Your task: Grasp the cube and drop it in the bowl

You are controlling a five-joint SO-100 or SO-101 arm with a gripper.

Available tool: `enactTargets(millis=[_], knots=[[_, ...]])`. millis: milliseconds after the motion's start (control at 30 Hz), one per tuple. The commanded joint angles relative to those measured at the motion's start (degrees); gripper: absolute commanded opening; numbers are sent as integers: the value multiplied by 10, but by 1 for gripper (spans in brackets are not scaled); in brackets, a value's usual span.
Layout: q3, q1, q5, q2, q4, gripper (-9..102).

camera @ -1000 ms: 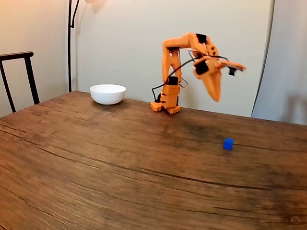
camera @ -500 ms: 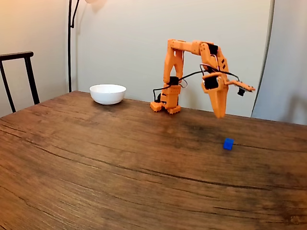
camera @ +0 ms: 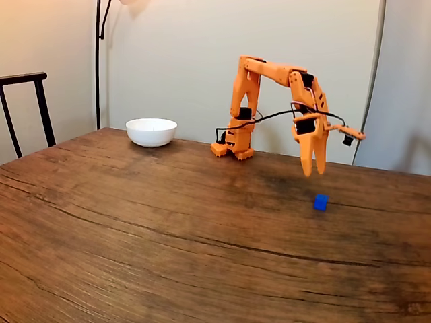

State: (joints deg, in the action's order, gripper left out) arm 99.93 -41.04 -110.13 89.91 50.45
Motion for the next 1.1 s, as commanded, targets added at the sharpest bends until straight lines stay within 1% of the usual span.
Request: enactTargets(millis=[0,233,867,1067], knots=[[-20,-11,4,-3,-10,42],[-20,-19,4,-27,-11,48],[-29,-20,11,-86,-11,47],[-28,-23,12,-87,-35,47]])
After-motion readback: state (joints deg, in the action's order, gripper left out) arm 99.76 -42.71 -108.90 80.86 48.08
